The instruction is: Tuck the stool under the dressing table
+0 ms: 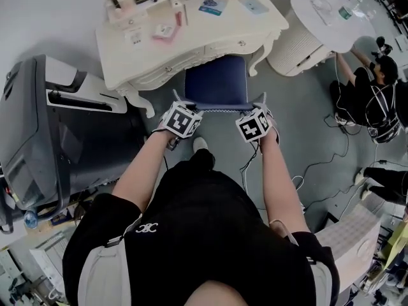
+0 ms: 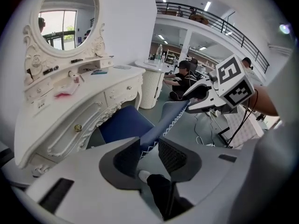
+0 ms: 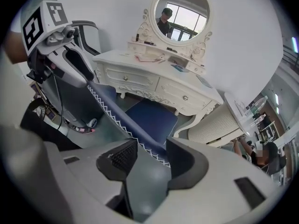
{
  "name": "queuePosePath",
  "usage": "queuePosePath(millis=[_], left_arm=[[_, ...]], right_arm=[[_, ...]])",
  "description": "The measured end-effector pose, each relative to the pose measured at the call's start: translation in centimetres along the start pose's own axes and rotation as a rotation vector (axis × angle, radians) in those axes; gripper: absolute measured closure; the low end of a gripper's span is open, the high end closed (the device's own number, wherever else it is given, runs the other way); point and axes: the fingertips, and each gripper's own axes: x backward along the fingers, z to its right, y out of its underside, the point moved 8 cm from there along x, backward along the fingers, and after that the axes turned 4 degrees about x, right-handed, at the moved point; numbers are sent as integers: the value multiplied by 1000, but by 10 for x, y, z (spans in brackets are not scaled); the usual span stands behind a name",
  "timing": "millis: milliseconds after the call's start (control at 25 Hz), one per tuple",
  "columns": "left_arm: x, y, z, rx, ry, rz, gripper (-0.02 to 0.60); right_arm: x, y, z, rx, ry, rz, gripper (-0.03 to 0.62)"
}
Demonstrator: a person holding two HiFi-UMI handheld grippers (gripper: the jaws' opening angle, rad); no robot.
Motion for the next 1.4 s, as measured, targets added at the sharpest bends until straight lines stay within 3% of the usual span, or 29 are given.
queuePosePath(millis=[320,600,840,1120,1320,1400], left_arm=[[-22,-40,-23,30,53,-7,468],[-44,-71,-26,-5,69,-6,479],[-57,-91,-29,37,75,8,485],[-64,-107,-50,142,-40,37,485],[-63,-114,-66,283,-85,82,485],[-65,-117,-67,302,-105,86,485]], right_arm=[[-26,-25,46,57,3,-38,402],[-43,-39,86,111,24,-54,401],[-58,-49,115,146,18,-62,401],[-81,-86,135,253,-13,6,402],[-98,-110,148,332,-47,38,404],[-103,-118,154,359,-58,46,404]])
